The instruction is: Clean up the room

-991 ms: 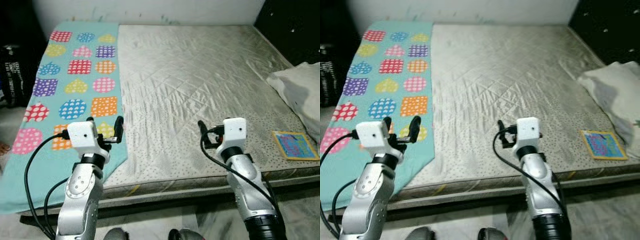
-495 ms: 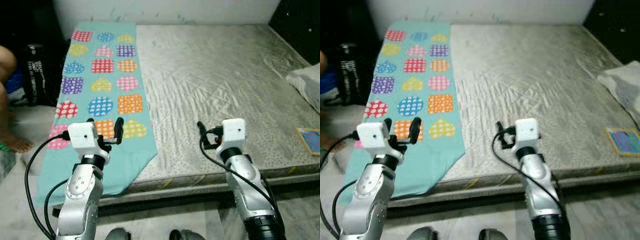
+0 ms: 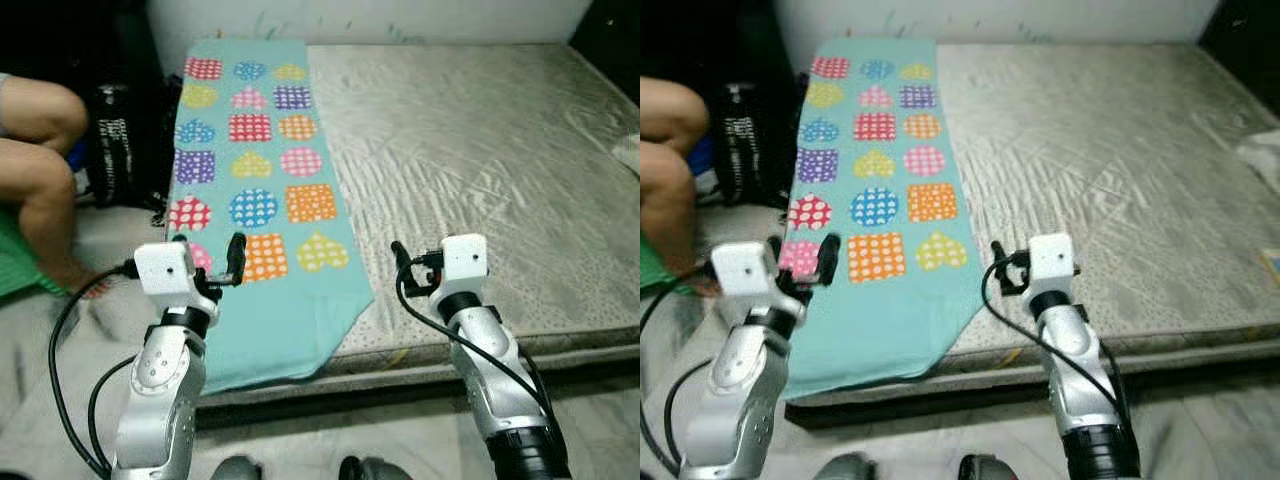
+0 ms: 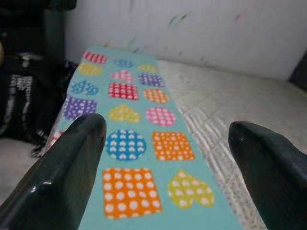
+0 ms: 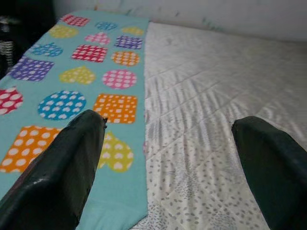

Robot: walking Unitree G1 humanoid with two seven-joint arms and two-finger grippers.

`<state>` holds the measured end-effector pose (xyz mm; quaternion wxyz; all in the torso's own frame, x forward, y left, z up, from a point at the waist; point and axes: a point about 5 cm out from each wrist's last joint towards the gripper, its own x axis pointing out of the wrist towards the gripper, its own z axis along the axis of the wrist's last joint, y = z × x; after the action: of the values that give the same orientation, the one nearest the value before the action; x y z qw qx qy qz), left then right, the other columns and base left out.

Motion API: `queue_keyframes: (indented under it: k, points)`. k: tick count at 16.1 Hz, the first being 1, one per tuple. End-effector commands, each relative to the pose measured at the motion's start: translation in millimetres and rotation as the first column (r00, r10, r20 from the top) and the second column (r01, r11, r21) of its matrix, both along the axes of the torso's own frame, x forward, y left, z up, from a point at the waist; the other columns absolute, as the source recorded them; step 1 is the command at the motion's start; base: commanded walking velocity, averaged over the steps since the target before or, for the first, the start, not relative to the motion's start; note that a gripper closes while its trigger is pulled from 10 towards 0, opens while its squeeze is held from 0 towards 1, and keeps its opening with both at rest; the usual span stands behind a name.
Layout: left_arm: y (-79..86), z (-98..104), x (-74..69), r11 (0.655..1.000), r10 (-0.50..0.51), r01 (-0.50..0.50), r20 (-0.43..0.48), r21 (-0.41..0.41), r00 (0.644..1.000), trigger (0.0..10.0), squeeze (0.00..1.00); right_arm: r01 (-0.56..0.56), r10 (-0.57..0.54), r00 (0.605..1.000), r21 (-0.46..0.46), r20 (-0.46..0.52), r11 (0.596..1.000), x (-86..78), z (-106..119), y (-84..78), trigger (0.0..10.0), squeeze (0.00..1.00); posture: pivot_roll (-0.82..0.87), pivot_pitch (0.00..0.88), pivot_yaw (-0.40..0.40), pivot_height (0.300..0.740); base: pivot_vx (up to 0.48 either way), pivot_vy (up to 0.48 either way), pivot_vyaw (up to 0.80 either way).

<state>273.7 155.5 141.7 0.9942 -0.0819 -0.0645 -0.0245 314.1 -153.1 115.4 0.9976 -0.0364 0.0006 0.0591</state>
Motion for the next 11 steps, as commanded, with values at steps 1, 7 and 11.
queue_keyframes:
  k: [1, 7, 11]
  points:
    - [7.0, -1.7, -2.9, 1.000, 0.017, -0.017, -0.006, 0.009, 1.000, 10.0, 0.00, -0.011, 0.011, 1.000, 0.000, 0.002, 1.000, 0.4, 0.1, 4.3, 10.0, 0.00, 0.05, 0.166, -0.046, 0.740, 0.000, 0.000, 0.00]
    - [13.9, -1.9, -7.2, 0.998, 0.046, -0.046, -0.009, 0.032, 0.999, 10.0, 0.00, -0.044, 0.043, 0.999, 0.013, 0.016, 0.999, 4.5, 3.7, 10.0, 10.0, 0.00, 0.08, 0.171, -0.078, 0.740, 0.000, 0.000, 0.00]
    - [40.4, -27.1, -18.0, 0.990, 0.118, -0.110, -0.091, 0.088, 0.989, 10.0, 0.00, -0.048, 0.047, 0.999, 0.030, 0.018, 0.998, 10.4, 3.2, 17.8, 10.0, 0.00, 0.10, 0.154, -0.051, 0.740, 0.000, 0.000, -0.80]
